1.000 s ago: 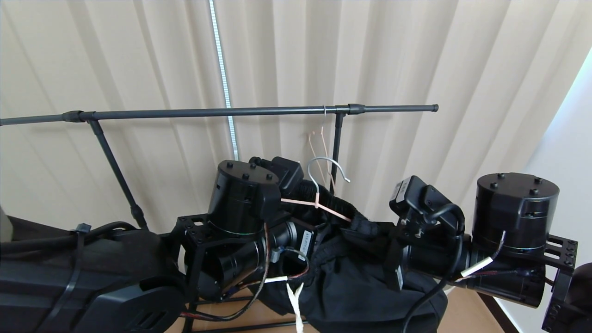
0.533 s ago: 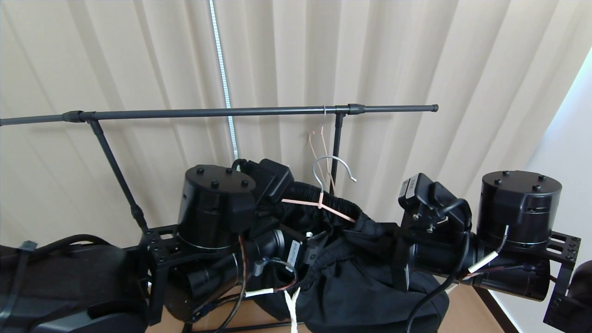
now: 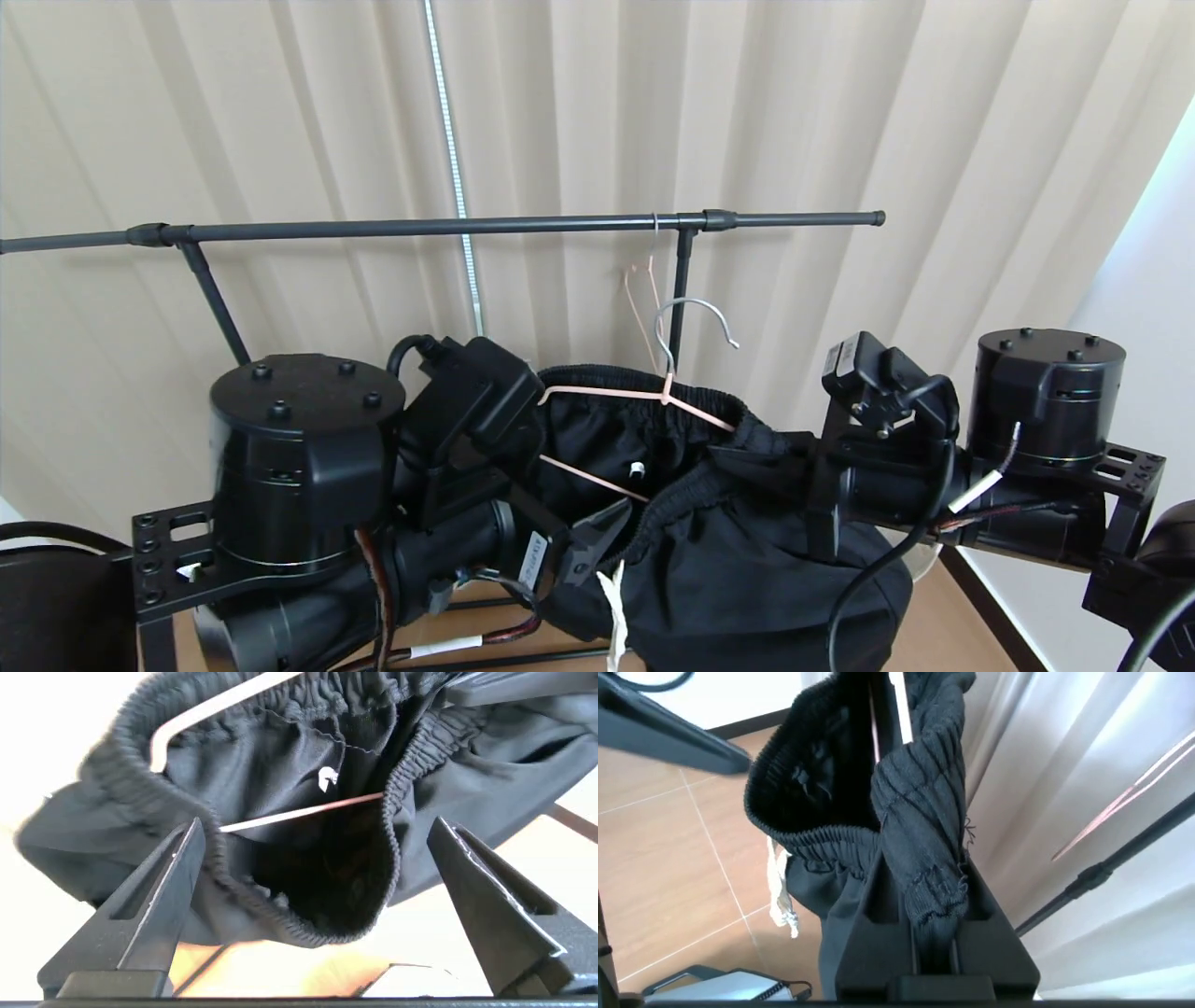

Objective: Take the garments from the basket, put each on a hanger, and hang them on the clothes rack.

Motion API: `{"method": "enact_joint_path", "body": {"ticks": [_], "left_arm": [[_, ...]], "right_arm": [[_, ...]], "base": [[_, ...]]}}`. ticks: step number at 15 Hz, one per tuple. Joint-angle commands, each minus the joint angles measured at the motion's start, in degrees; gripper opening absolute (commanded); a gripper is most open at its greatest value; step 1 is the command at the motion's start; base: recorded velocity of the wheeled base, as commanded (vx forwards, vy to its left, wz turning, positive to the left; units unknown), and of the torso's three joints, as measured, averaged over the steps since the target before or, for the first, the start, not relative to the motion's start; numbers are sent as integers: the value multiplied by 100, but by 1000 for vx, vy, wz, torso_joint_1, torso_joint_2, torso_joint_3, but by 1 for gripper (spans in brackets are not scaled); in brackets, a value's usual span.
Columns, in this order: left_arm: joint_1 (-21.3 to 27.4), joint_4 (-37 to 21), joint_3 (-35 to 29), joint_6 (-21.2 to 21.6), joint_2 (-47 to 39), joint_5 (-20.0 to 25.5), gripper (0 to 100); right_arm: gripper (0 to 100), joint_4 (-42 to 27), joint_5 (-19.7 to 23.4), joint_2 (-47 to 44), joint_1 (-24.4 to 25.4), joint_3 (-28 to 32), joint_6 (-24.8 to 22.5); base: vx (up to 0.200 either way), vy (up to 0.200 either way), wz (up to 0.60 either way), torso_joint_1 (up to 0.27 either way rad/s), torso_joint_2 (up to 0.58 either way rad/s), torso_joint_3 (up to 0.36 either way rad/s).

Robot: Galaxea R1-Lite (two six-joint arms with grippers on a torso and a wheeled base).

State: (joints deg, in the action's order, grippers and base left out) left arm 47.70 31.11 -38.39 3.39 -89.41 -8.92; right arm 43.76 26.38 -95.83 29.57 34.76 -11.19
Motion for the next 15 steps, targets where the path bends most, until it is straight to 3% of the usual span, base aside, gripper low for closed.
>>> {"method": "enact_joint_path", "body": {"ticks": [1,3,4,5,7,8,10,11,12,14,15], "left_arm": [[-50,88,121,21,292,22,100],[-235,79,218,452,670,145,100],[-798,44,218,900,828,594,100],[-1008,0,183,1032,872,840,100],[-1975,-219,-28,1419,881,2044,100],[-2582,-404,-143,1595,837,3054,100],[-2749,-430,-204,1700,758,3309,100],[-3223,-448,-354,1770,486,4382,100],[-3338,-501,-450,1806,371,4698,100],[-3311,-580,-503,2069,213,4707,100],[-3311,-676,-529,2588,28,4707,100]], "right_arm": [[0,1,157,-155,-154,49,-6],[0,-8,517,-190,-303,84,-6],[0,-17,772,-208,-417,93,-6],[0,-17,869,-208,-453,102,-15],[0,-17,1299,-199,-584,110,-15],[0,-26,1537,-173,-611,110,-15],[0,-26,1581,-164,-611,110,-15],[0,-43,1941,-138,-620,75,-15],[0,-43,2257,-94,-725,31,-15],[0,-35,2328,-67,-725,31,-23],[0,-35,2398,-67,-725,58,-23]], "base": [[0,0,0,0,0,0],[0,0,0,0,0,0],[0,0,0,0,0,0],[0,0,0,0,0,0],[0,0,0,0,0,0],[0,0,0,0,0,0],[0,0,0,0,0,0],[0,0,0,0,0,0],[0,0,0,0,0,0],[0,0,0,0,0,0],[0,0,0,0,0,0]]}}
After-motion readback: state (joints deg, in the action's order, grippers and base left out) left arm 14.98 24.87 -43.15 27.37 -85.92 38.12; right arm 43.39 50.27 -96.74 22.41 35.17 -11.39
